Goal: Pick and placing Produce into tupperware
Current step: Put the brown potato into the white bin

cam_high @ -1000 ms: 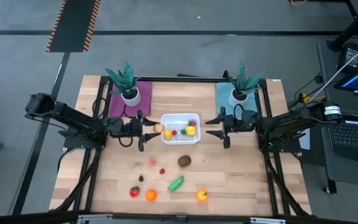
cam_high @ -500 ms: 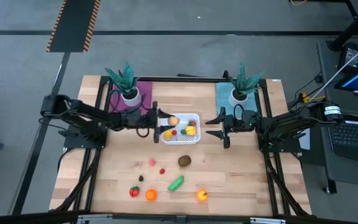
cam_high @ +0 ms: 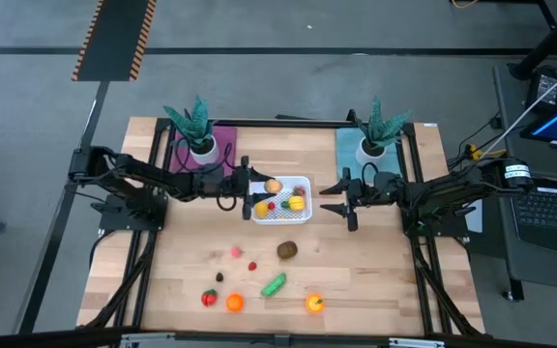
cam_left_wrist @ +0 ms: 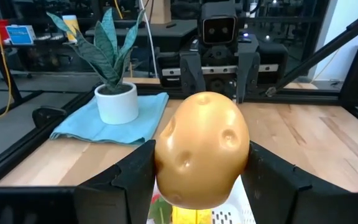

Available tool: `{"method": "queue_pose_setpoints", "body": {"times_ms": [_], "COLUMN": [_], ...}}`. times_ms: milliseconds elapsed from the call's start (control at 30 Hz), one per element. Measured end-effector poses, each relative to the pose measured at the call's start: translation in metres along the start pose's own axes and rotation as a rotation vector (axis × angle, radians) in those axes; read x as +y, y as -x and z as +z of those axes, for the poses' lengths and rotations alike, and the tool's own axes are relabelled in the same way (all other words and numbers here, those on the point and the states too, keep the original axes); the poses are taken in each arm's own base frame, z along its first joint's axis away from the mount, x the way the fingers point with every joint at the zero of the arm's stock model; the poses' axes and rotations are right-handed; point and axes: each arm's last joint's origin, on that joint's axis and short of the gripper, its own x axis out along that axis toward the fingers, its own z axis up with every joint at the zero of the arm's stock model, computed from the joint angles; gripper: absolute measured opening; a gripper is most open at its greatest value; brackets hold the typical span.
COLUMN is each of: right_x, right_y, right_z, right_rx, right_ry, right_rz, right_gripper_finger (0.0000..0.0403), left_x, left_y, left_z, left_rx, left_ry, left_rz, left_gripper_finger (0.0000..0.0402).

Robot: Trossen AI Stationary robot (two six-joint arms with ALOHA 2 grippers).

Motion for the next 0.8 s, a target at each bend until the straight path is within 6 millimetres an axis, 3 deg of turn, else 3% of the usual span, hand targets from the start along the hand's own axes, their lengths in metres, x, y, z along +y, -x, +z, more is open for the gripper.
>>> {"method": "queue_pose_setpoints", "body": {"times_ms": [633,800], "right_x": [0.000,0.000], "right_y": [0.000,0.000], "right_z": [-0.001,-0.001], "right_rx": [0.013,0.013], "right_ry": [-0.001,-0.001], "right_rz": [-0.001,0.000], "right_gripper_finger": [0.0200,0.0200], "left_x": [0.011,0.015], "left_y": [-0.001,-0.014], "left_z": [-0.012,0.005], "left_rx": [0.175,0.318], "left_ry": [0.085,0.061], "left_rz": [-0.001,0.011], "left_gripper_finger": [0.0199,0.0199]}}
